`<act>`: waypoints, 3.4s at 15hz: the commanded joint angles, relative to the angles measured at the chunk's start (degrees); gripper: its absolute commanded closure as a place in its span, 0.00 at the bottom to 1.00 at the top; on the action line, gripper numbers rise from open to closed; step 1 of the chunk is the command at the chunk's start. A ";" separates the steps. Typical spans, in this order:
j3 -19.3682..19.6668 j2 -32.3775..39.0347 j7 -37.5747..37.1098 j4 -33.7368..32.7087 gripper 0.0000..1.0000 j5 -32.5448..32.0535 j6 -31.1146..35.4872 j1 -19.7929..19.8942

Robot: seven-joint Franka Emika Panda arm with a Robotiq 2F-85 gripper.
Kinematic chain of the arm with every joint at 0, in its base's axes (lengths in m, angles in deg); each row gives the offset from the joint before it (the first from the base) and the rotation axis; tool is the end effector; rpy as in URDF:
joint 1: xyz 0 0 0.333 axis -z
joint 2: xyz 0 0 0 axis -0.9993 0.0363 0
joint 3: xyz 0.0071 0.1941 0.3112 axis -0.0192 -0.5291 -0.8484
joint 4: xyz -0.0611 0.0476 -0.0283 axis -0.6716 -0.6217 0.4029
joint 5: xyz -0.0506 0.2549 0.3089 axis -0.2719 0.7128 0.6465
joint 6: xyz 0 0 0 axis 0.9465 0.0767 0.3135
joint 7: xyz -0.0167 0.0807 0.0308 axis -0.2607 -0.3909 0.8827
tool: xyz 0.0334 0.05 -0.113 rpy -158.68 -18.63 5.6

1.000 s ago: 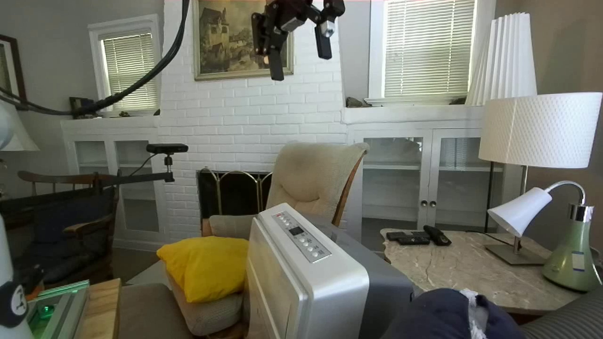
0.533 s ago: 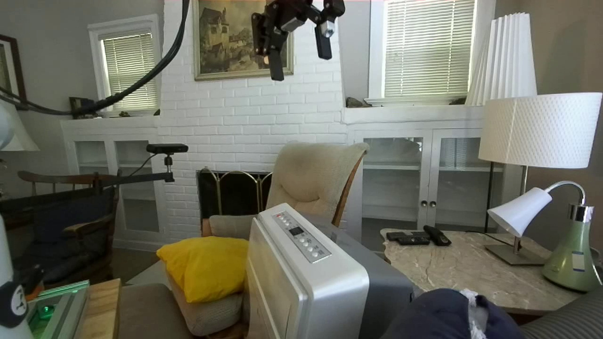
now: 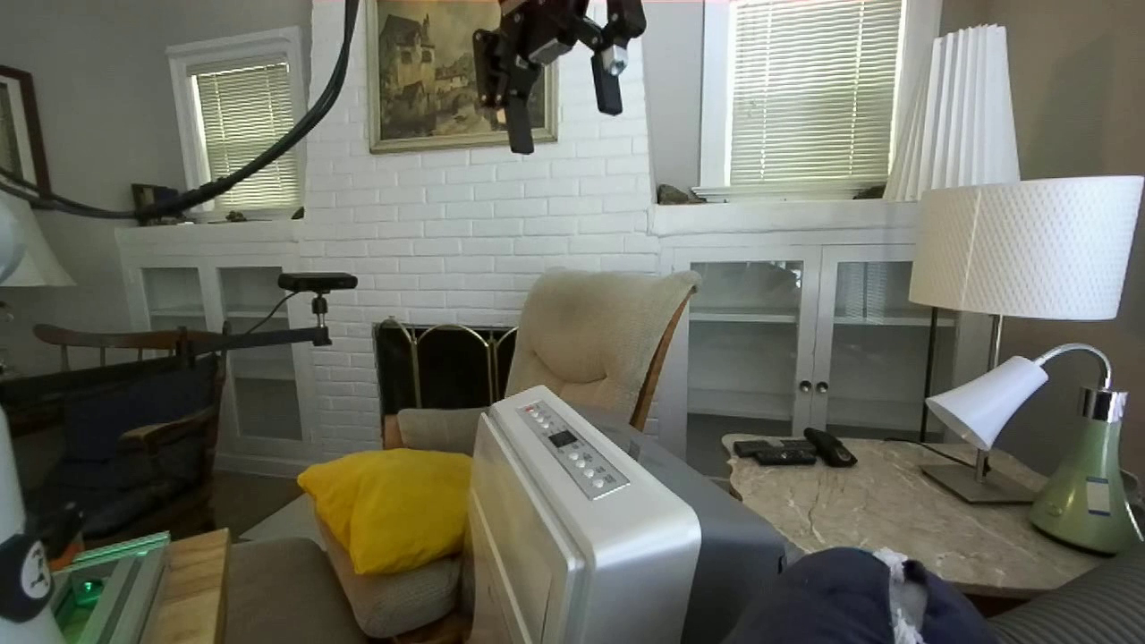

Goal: Turn on the air cooler

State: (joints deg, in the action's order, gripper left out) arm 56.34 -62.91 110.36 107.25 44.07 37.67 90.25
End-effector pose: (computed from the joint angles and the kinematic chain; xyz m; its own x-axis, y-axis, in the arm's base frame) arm 0.3806 -0.0912 0.5904 0.9599 0.2749 0.0557 0.2612 -0.9485 0.1793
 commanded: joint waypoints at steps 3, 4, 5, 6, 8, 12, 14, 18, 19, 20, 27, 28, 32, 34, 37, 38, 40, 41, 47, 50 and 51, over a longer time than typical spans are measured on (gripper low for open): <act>-4.67 -3.80 -1.98 0.35 0.00 1.42 -2.23 -4.25; -5.50 -4.20 -2.68 0.31 0.00 2.28 -2.67 -5.23; -6.35 -4.43 -3.79 0.28 0.00 3.04 -2.93 -6.05; -6.85 -4.67 -4.35 0.44 0.00 4.65 -2.49 -7.31; -7.99 -4.41 -5.68 0.69 0.00 7.17 -0.66 -9.25; -10.83 -1.07 -7.89 0.20 0.00 9.72 3.97 -11.81; -11.78 0.88 -8.31 -0.11 0.00 9.78 6.27 -12.65; -13.26 6.21 -7.76 -0.57 0.00 10.22 11.25 -14.21; -13.62 7.55 -7.59 -0.69 0.00 10.22 12.26 -14.51; -13.82 8.83 -7.31 -0.71 0.00 10.60 13.50 -14.97; -16.62 15.60 -8.10 -0.24 0.00 9.05 17.39 -15.60; -16.83 16.33 -7.98 -0.04 0.00 9.35 18.16 -15.72; -17.69 19.15 -7.51 0.26 0.00 9.44 20.98 -16.03; -17.68 18.46 -7.58 -0.03 0.00 8.67 19.32 -15.65; -17.66 18.50 -7.58 -0.08 0.00 8.66 19.32 -15.62; -17.66 18.50 -7.58 -0.09 0.00 8.66 19.32 -15.62; -17.64 19.65 -7.51 -0.13 0.00 8.77 20.00 -15.61; -17.61 20.54 -7.32 -0.39 0.00 9.20 20.48 -15.69; -17.69 27.66 -5.35 -2.43 0.26 10.46 25.79 -15.78; -18.13 31.22 -4.55 -3.39 0.48 10.95 29.06 -15.78; -18.41 32.39 -4.74 -3.89 0.56 10.69 29.67 -15.76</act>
State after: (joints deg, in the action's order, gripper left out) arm 38.45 -34.53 103.64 105.92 52.77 65.29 74.55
